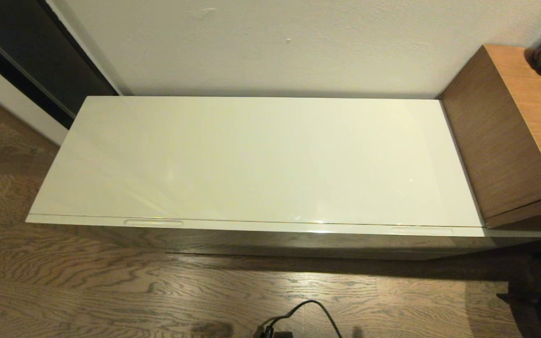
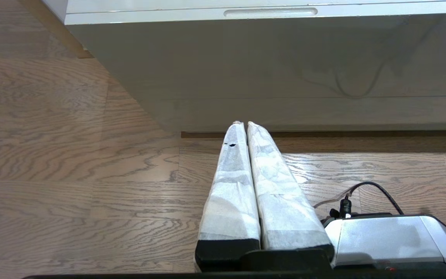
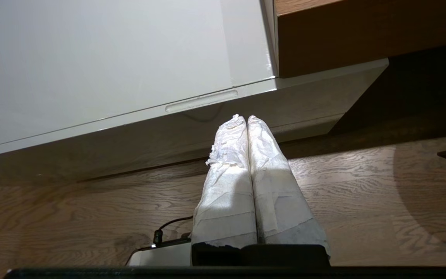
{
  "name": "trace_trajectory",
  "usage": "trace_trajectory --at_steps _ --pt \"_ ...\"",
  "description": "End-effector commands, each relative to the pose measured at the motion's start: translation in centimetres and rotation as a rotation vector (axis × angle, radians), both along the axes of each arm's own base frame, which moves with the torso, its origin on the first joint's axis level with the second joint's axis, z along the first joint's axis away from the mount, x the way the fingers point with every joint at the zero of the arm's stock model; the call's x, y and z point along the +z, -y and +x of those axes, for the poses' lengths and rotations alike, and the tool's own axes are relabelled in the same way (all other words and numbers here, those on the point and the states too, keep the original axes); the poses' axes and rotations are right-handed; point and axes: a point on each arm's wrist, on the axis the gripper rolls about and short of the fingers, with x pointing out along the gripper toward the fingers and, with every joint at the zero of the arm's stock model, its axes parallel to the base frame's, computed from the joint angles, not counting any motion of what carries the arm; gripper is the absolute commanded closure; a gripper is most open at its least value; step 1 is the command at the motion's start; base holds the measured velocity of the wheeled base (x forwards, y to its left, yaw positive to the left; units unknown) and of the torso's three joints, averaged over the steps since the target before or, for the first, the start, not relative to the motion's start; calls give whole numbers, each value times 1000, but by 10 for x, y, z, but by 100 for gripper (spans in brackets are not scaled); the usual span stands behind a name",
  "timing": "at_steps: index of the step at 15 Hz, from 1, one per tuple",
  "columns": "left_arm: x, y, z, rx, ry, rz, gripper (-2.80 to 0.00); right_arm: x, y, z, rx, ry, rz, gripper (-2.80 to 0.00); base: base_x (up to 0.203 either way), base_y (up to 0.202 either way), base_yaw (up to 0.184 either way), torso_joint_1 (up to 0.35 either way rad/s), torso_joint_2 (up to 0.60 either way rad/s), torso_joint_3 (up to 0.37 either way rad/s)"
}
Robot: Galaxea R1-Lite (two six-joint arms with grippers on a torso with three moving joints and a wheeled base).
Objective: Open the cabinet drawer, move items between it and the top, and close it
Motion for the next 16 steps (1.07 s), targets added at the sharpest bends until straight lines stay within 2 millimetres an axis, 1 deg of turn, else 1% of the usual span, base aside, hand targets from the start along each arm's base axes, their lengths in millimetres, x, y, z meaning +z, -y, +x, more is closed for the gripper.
trace_trajectory --at_steps 1,9,15,16 --pt "0 0 0 0 -2 0 0 0 0 -1 1 2 0 0 0 0 0 0 0 0" --pt "0 0 0 0 -2 0 0 -4 0 -3 2 -17 2 0 0 0 0 0 0 0" --pt "0 0 0 0 -1 0 0 -21 0 -3 -6 -41 -5 0 0 0 0 0 0 0" --pt "0 0 0 -1 -2 0 0 -18 0 -4 -29 -26 -9 0 0 0 0 0 0 0"
